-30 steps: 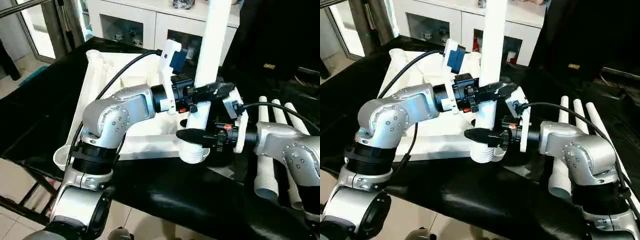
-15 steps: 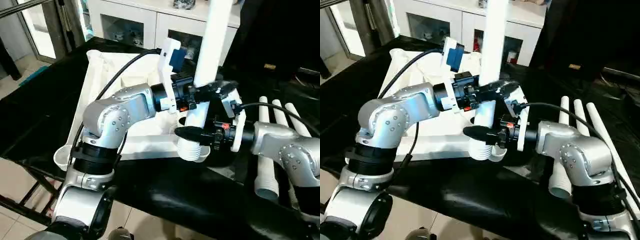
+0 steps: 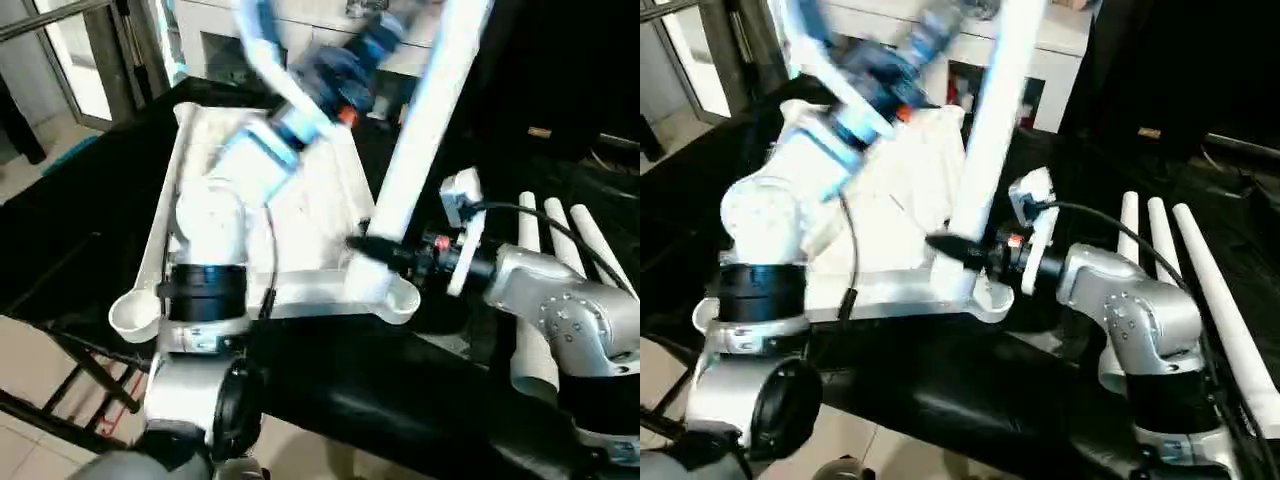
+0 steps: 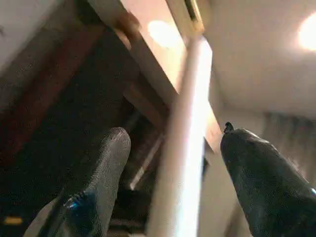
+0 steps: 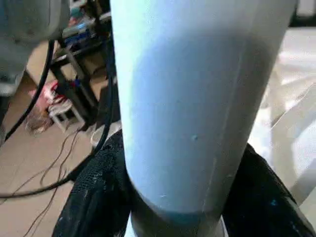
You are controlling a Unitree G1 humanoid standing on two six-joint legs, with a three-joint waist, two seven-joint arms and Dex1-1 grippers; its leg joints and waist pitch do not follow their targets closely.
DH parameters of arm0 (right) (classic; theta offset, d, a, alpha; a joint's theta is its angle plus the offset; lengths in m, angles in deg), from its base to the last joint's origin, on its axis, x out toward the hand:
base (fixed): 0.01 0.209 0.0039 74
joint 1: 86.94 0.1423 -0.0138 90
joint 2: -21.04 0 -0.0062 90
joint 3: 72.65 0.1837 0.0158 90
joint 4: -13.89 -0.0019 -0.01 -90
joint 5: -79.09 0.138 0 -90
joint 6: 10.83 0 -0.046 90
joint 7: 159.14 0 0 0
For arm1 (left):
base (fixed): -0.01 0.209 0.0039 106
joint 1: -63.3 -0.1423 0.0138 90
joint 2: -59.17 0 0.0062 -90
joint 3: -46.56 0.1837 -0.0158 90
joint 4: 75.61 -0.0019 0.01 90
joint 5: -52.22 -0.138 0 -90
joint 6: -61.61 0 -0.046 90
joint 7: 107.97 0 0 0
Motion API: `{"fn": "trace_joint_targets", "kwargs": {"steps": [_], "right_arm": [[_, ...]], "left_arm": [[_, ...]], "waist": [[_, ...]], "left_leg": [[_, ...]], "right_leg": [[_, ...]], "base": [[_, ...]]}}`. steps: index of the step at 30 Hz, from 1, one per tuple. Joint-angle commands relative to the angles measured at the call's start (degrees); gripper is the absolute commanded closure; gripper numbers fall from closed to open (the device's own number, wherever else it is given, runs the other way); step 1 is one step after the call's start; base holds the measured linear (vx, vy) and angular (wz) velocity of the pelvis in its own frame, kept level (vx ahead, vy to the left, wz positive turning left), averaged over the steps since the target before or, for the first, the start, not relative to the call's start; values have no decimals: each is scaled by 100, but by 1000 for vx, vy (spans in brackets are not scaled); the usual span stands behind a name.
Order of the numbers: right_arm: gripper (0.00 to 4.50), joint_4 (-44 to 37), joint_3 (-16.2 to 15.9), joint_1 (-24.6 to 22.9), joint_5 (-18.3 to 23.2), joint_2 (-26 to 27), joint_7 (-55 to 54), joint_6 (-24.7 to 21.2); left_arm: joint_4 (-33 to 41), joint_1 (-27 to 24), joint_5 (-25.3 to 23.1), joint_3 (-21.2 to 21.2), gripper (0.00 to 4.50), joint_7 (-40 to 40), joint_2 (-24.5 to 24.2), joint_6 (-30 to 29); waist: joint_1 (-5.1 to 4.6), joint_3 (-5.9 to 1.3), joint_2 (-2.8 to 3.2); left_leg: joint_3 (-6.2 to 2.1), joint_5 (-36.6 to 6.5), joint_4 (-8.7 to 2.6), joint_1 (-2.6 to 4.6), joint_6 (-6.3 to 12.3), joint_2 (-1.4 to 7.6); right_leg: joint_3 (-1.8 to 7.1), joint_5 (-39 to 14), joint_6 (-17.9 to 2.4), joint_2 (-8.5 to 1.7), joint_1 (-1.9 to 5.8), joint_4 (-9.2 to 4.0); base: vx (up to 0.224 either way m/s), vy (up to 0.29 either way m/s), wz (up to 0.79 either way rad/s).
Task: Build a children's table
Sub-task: Pick table leg
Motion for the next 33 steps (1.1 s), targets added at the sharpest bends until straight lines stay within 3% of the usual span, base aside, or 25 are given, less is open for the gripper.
{"fn": "trace_joint_targets", "kwargs": {"steps": [1,4,6,7,8,9,10,11,12,13,14,17,20,22,25,26,27,29,30,31,32,33], "right_arm": [[259,66,156,104,-24,0,-105,138],[259,351,283,179,-260,167,-523,434],[259,595,287,298,-596,249,-886,745],[259,716,260,339,-793,244,-999,938],[259,716,260,339,-793,244,-999,938],[259,1030,238,414,-1118,248,-1165,1387],[259,1030,238,414,-1118,248,-1165,1387],[259,1127,214,427,-1255,237,-1246,1534],[259,1210,224,430,-1295,254,-1286,1601],[259,1389,280,452,-1356,351,-1486,1713],[259,1462,287,458,-1395,388,-1585,1748],[259,1544,177,446,-1623,409,-1745,1944],[259,1480,220,452,-1637,485,-1756,2048],[259,1393,302,367,-1596,499,-1719,2093],[259,1098,431,101,-1541,504,-1821,2075],[259,1073,451,90,-1522,497,-1827,2052],[259,992,510,53,-1461,487,-1846,2004],[259,886,576,24,-1406,471,-1876,1975],[259,848,603,29,-1387,465,-1883,1976],[259,846,601,27,-1387,465,-1874,1987],[259,850,527,-107,-1475,514,-1785,2211],[259,849,515,-132,-1491,522,-1781,2231]], "left_arm": [[-12,129,17,2,102,69,33,70],[123,-60,-636,295,102,167,-440,147],[89,-297,-1236,733,102,-85,-939,262],[83,-474,-1559,1030,102,-267,-1218,330],[83,-474,-1559,1030,102,-267,-1218,330],[28,-847,-2190,1570,102,-519,-1711,532],[28,-847,-2190,1570,102,-519,-1711,532],[58,-1008,-2339,1750,102,-633,-1860,555],[91,-1135,-2429,1872,102,-715,-1947,588],[156,-1341,-2553,2081,102,-849,-2081,628],[220,-1459,-2679,2276,102,-938,-2202,682],[337,-1754,-3005,2798,102,-1159,-2475,809],[222,-1948,-3430,3299,102,-1328,-2604,1050],[114,-2087,-3679,3529,102,-1304,-2549,1222],[71,-2280,-3748,3780,102,-1404,-2380,1274],[70,-2277,-3748,3801,102,-1417,-2371,1270],[9,-2256,-3757,3879,102,-1488,-2336,1314],[-80,-2182,-3781,3986,102,-1646,-2318,1395],[-98,-2135,-3760,4013,102,-1749,-2315,1400],[-107,-2130,-3755,4009,102,-1760,-2313,1399],[-256,-2140,-3905,4017,102,-1821,-2402,1463],[-268,-2152,-3951,4027,102,-1810,-2425,1472]], "waist": [[14,-501,52],[9,-501,109],[-55,-489,98],[-41,-495,115],[-49,-492,124],[-56,-472,13],[-51,-423,-51],[-58,-413,13],[-63,-376,24],[-67,-373,124],[-84,-377,108],[-123,-385,140],[-131,-383,140],[-111,-475,224],[-106,-475,190],[-115,-469,281],[-127,-465,254],[-111,-452,464],[-138,-442,385],[-140,-455,354],[-133,-448,356],[-134,-449,302]], "left_leg": [[-135,-148,-367,27,126,337],[-152,-201,-383,49,71,357],[-143,-207,-410,47,-20,332],[-134,-178,-402,49,-55,326],[-139,-181,-418,42,-73,324],[-109,-178,-419,39,-77,320],[-127,-201,-454,14,-38,332],[-115,-264,-468,43,-79,333],[-119,-323,-480,48,-81,334],[-129,-358,-481,55,-106,344],[-131,-357,-483,61,-102,355],[-128,-404,-482,76,-118,352],[-117,-291,-472,36,-18,342],[-139,-257,-445,48,-41,351],[-125,-337,-451,24,-67,351],[-128,-530,-453,39,-117,352],[-121,-585,-462,41,-118,338],[-144,-813,-457,47,-167,325],[-121,-945,-471,65,-159,330],[-126,-894,-463,45,-128,307],[-114,-764,-445,7,-36,289],[-107,-689,-445,-15,0,277]], "right_leg": [[299,-659,-1109,-537,394,-341],[298,-590,-1107,-530,363,-331],[301,-722,-925,-512,377,-327],[312,-790,-846,-524,371,-326],[312,-843,-815,-524,372,-328],[321,-861,-780,-521,378,-343],[319,-1023,-710,-537,351,-364],[324,-1294,-627,-532,316,-359],[336,-1364,-633,-533,298,-364],[341,-1234,-701,-544,280,-340],[335,-1116,-734,-536,271,-350],[330,-749,-908,-518,273,-314],[345,-489,-1005,-529,321,-282],[331,-419,-1058,-548,360,-255],[334,-435,-1085,-555,377,-281],[331,-639,-1089,-542,348,-311],[331,-726,-1071,-529,361,-336],[332,-1061,-1007,-539,342,-369],[328,-1220,-964,-519,336,-431],[329,-1339,-928,-529,375,-419],[334,-1581,-851,-535,366,-455],[333,-1700,-776,-532,377,-462]], "base": [[0,0,0],[0,0,0],[0,0,0],[0,0,0],[0,0,0],[0,0,0],[0,0,0],[0,0,0],[0,0,0],[0,0,0],[0,0,0],[0,0,0],[0,0,0],[0,0,0],[0,0,0],[0,0,0],[0,0,0],[0,0,0],[0,0,0],[0,0,0],[0,0,0],[0,0,0]]}}
